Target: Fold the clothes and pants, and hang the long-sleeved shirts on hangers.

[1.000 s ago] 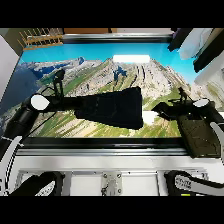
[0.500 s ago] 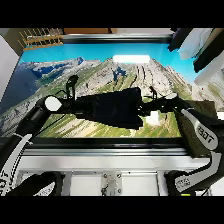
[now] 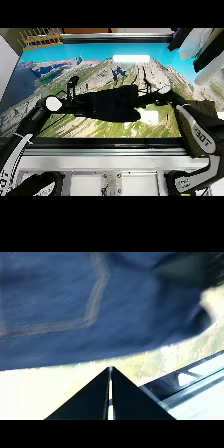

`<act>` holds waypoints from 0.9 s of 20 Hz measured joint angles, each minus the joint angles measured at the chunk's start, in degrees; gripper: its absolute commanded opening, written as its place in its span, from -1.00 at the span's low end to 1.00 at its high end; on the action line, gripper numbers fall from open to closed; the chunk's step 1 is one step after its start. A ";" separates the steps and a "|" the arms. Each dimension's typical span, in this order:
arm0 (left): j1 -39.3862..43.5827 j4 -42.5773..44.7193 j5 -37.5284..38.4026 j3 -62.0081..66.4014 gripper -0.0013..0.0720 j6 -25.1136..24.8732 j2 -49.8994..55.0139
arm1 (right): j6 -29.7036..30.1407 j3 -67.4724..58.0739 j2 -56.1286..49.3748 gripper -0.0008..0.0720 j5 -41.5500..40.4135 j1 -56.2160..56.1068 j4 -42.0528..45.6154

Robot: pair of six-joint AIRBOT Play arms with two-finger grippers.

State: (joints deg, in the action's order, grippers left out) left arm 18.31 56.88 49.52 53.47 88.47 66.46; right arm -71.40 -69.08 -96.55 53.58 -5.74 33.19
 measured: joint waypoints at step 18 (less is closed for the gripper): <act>0.02 0.02 0.00 0.00 -0.90 0.13 0.00 | -22.36 -4.00 36.87 -0.94 11.23 45.90 37.33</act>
State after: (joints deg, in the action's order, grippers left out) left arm 18.33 56.90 49.52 53.47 88.60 66.46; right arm -93.76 -73.08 -59.68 64.82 40.16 70.52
